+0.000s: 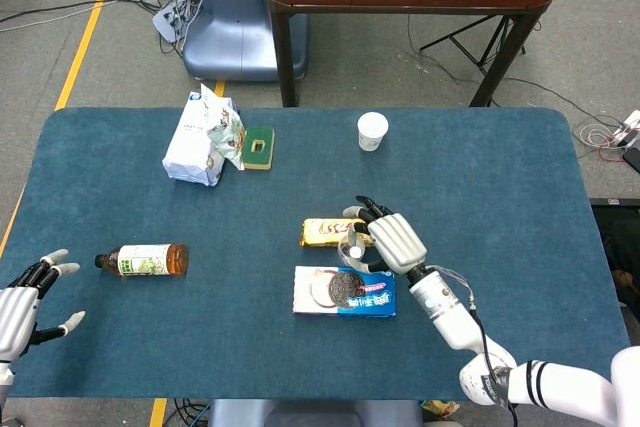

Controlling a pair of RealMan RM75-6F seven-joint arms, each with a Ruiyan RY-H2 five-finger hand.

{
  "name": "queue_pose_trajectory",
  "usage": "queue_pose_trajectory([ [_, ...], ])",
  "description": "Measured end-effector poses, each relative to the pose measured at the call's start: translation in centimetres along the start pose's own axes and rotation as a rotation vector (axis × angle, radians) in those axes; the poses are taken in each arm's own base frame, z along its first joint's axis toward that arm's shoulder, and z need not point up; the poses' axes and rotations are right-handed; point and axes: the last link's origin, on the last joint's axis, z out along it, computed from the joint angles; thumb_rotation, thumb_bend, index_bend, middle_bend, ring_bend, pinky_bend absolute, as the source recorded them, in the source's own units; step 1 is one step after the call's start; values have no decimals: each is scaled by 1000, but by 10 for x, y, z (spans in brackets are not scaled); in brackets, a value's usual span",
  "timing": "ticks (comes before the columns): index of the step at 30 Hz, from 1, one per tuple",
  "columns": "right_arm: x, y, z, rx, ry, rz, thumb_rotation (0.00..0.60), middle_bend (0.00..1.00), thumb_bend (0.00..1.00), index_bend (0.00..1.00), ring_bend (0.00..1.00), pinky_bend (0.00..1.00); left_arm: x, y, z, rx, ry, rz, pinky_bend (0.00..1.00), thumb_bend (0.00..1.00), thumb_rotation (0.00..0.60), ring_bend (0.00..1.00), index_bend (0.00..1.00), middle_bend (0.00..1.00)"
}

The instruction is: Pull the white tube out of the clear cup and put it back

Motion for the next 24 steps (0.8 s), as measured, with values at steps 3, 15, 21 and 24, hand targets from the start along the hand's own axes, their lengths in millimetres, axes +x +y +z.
queue_pose_trajectory([
  [3, 2, 0, -1, 5, 18, 7, 600, 276, 359, 607, 92, 234, 0, 0, 0, 0, -1, 1, 391, 206, 600, 204, 282, 155],
  [15, 19, 3, -7, 19, 110, 43, 600, 355, 380, 659, 120, 234, -2, 1, 0, 2, -8, 7, 391, 207, 600, 204, 282, 155],
  [21, 31, 2, -11, 27, 140, 72, 600, 396, 381, 676, 172, 240, -3, 1, 1, 2, -12, 10, 391, 206, 600, 204, 282, 155],
  [24, 38, 1, -13, 34, 159, 72, 600, 419, 400, 688, 205, 248, -4, 2, 1, 0, -16, 13, 391, 206, 600, 204, 282, 155],
])
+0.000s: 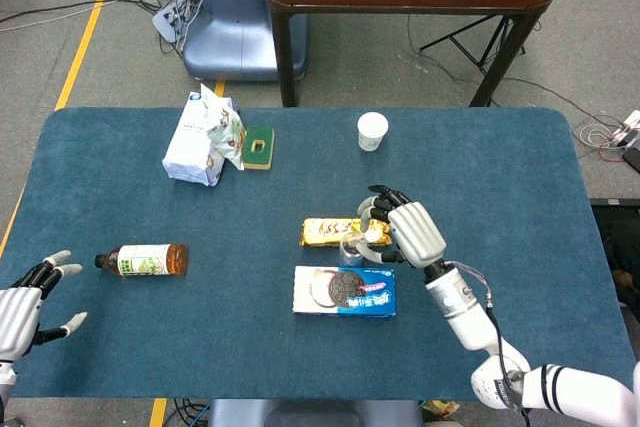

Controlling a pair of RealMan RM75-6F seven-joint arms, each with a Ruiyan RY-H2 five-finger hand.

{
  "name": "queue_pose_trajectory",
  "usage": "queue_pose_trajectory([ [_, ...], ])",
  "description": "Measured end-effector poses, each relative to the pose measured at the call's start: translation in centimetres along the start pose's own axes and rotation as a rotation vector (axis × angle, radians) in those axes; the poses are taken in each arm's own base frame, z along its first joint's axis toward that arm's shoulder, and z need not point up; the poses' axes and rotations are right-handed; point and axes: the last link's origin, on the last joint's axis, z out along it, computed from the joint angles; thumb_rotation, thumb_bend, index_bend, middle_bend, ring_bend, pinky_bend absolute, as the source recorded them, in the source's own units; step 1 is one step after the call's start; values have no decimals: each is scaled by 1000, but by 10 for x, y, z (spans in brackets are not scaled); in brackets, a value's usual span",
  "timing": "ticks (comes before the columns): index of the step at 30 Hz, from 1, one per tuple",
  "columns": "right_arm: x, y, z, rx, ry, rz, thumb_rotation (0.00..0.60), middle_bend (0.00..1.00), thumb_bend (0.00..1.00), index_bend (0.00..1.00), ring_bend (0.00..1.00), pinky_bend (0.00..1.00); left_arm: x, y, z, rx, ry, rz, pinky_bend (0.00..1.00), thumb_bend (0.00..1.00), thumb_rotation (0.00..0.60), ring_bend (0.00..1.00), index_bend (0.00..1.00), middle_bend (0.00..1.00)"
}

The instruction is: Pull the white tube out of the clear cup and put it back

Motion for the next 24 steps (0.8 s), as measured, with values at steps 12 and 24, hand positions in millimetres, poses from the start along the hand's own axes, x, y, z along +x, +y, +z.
queue_pose_trajectory([
  [12, 15, 2, -6, 13, 47, 16, 600, 522, 453, 697, 323, 363, -2, 1, 1, -2, -9, 6, 391, 206, 600, 204, 282, 155],
  [24, 26, 4, -10, 26, 95, 28, 600, 582, 474, 700, 383, 406, -4, 2, 1, -2, -16, 11, 391, 206, 600, 204, 282, 155],
])
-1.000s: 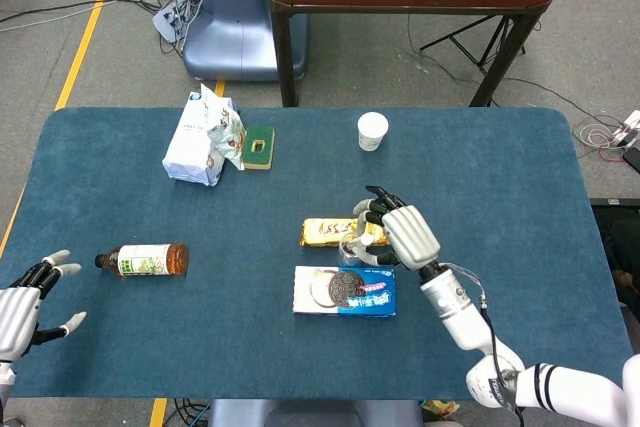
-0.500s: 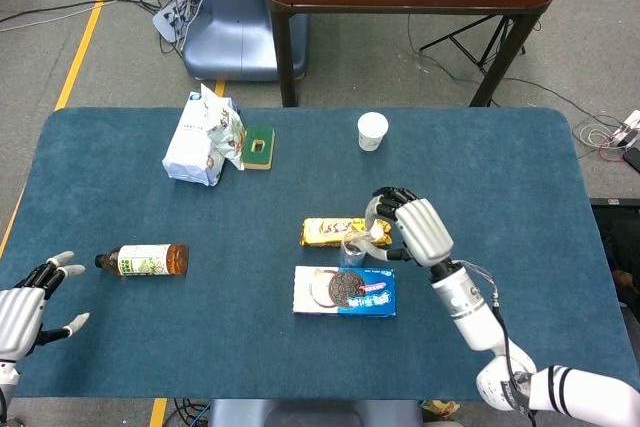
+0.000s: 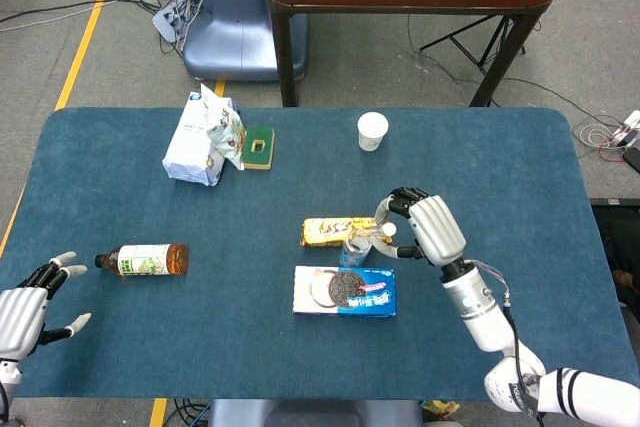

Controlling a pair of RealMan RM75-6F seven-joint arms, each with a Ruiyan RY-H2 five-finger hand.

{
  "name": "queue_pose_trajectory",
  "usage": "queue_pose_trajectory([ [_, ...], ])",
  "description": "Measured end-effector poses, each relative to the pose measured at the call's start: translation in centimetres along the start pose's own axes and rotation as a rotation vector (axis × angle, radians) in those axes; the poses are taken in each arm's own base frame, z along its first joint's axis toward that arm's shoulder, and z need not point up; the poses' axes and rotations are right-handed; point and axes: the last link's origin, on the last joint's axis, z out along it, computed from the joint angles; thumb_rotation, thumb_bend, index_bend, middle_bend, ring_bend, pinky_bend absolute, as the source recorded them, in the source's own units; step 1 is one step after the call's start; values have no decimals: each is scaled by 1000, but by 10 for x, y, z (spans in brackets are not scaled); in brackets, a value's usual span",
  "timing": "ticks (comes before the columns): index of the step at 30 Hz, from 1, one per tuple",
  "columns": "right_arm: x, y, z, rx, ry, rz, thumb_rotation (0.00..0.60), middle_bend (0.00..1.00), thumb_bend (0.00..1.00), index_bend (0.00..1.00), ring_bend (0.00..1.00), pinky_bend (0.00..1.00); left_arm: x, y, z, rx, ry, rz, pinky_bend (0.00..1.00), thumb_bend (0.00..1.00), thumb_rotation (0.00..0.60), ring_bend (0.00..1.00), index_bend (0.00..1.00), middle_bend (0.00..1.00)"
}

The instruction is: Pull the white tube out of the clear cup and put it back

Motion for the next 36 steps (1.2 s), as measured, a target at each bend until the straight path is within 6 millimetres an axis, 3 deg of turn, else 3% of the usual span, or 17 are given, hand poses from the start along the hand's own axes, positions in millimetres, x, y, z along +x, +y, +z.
queue_pose_trajectory([
  [9, 4, -4, 1, 22, 23, 10, 600, 590, 476, 705, 390, 406, 0, 0, 0, -1, -2, 0, 391, 206, 600, 204, 282, 155],
  [19, 25, -7, -4, 31, 47, -52, 600, 612, 477, 707, 411, 424, -1, 1, 0, -4, -3, -1, 391, 206, 600, 204, 282, 155],
  [29, 57, 13, -25, -109, 58, -176, 600, 635, 477, 723, 435, 443, -4, 3, 0, -12, -20, 2, 391, 206, 600, 204, 282, 155],
  [36, 63, 27, -41, -187, 24, -135, 600, 638, 477, 723, 436, 443, -6, 5, 1, -15, -30, 6, 391, 206, 600, 204, 282, 155],
])
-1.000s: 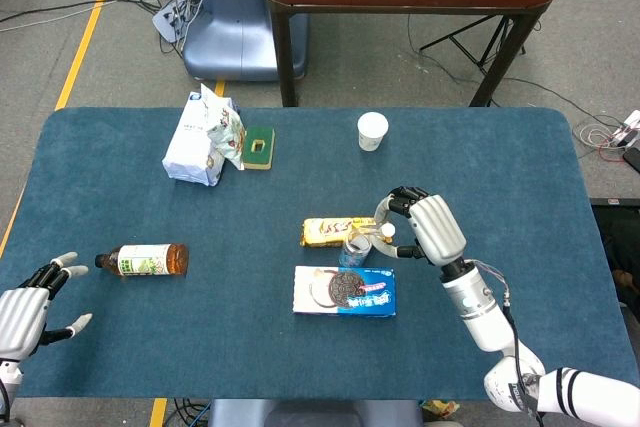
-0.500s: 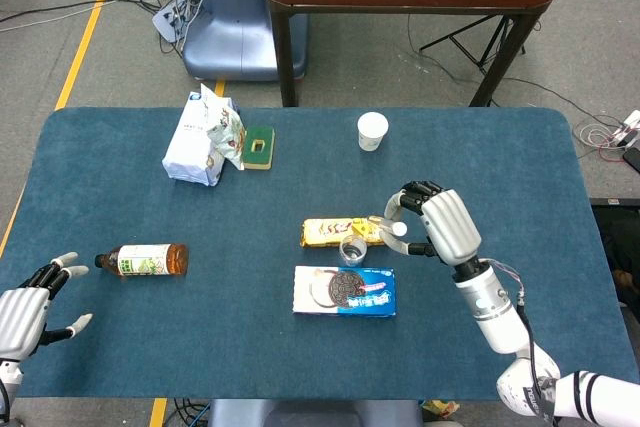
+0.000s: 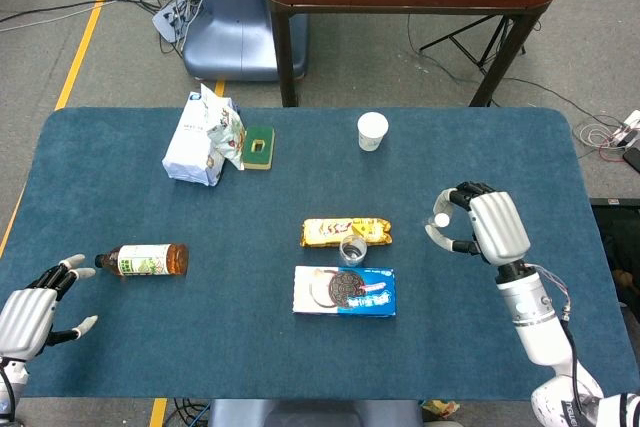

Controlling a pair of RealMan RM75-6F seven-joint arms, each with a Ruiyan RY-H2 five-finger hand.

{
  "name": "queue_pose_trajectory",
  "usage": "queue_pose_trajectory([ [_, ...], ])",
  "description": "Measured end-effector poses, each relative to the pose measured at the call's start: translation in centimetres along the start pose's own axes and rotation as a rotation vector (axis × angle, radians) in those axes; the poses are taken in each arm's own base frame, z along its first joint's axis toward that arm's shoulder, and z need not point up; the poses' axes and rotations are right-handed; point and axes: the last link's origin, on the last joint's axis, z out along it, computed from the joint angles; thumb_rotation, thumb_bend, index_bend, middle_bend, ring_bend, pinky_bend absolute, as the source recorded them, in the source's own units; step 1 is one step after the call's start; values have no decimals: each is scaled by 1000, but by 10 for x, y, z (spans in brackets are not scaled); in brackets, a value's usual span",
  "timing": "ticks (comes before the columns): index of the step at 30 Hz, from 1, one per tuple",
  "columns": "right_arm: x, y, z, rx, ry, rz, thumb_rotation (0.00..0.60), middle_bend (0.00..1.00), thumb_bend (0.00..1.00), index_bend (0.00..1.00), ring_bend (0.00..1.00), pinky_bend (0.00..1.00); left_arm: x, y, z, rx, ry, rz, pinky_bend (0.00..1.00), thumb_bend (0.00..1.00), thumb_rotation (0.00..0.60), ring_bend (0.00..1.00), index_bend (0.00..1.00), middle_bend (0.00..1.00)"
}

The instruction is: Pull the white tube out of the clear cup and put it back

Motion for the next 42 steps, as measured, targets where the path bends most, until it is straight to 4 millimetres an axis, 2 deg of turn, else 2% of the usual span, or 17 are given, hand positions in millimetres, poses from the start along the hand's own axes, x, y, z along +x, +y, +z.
queue_pose_trajectory([
  [4, -2, 5, -4, -21, -16, 81, 600, 639, 477, 723, 437, 443, 0, 0, 0, 2, -2, 0, 391, 206, 600, 204, 282, 155],
  [12, -4, 9, -10, -33, -19, 393, 600, 643, 486, 723, 443, 443, 1, -1, 0, 3, -2, -5, 391, 206, 600, 204, 282, 155],
  [15, -5, 12, -11, -40, -32, 429, 600, 660, 489, 723, 458, 443, 1, -1, -1, 2, -2, -7, 392, 206, 600, 204, 282, 155],
  [19, -7, 15, -12, -57, -64, 343, 600, 674, 499, 723, 472, 446, 0, 0, -1, 2, -5, -4, 392, 206, 600, 204, 282, 155],
  [26, -12, 20, -13, -124, -146, 56, 600, 674, 509, 723, 472, 447, 0, 0, -1, 3, -8, -1, 392, 206, 600, 204, 282, 155],
  [31, -14, 19, -13, -150, -169, -4, 600, 674, 509, 723, 472, 447, 1, 0, -1, 4, -7, -5, 392, 206, 600, 204, 282, 155],
  [34, -15, 16, -13, -156, -174, 74, 600, 674, 509, 723, 472, 447, 1, 0, -1, 4, -6, -6, 392, 206, 600, 204, 282, 155],
  [42, -14, 10, -12, -152, -168, 460, 600, 674, 510, 723, 472, 448, 0, 0, -1, 4, -8, -4, 392, 206, 600, 204, 282, 155],
])
